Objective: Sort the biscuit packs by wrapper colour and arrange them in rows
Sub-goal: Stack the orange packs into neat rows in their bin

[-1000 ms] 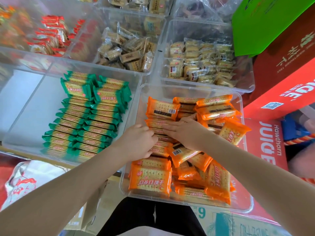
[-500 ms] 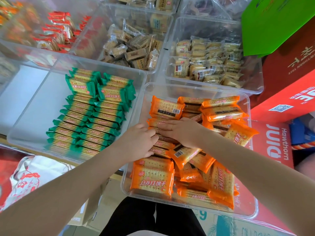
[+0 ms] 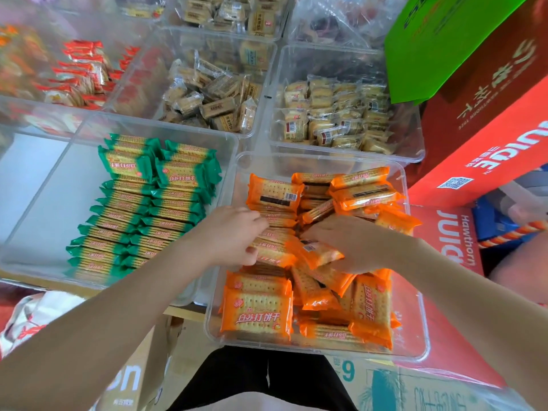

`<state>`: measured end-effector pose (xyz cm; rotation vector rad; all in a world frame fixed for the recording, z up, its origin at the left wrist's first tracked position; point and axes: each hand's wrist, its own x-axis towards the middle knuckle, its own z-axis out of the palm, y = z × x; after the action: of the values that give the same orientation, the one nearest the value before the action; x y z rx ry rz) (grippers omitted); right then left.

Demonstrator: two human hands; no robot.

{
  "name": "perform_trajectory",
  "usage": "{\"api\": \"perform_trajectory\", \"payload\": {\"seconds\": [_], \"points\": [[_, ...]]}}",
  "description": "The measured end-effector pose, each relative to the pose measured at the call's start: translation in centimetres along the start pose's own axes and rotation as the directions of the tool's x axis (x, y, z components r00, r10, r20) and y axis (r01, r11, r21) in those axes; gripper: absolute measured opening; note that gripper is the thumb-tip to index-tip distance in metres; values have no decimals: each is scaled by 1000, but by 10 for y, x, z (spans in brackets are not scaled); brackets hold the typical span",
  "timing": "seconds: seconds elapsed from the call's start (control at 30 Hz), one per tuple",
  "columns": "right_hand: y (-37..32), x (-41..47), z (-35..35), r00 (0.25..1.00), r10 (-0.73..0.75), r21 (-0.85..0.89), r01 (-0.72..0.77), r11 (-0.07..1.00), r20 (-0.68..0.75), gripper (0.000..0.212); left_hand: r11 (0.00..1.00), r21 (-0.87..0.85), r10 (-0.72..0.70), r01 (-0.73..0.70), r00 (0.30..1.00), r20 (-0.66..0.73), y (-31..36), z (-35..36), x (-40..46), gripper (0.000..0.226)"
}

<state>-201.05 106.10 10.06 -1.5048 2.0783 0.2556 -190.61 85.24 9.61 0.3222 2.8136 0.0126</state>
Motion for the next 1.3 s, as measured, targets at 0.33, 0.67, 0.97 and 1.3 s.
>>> {"api": "perform_trajectory", "payload": {"seconds": [0.33,0.67,0.97,1.3], "points": [[-1,2,-17,817,309,535,-1,845,-487,29,992,-35,-122,118,981,-154,-26,-11,39,50],[-25,34,-9,858,294,194,-231,953,-421,35,999,-18,-43,42,999,-27,-48,-10,67,50],[-24,57,-10,825,352,197,-293,936,-443,51,996,77,22,-35,986,166,-54,-12,80,77],[-21,62,-8,876,360,233,-296,927,-322,68,999,31,20,-30,958,285,-52,-18,79,111]]}}
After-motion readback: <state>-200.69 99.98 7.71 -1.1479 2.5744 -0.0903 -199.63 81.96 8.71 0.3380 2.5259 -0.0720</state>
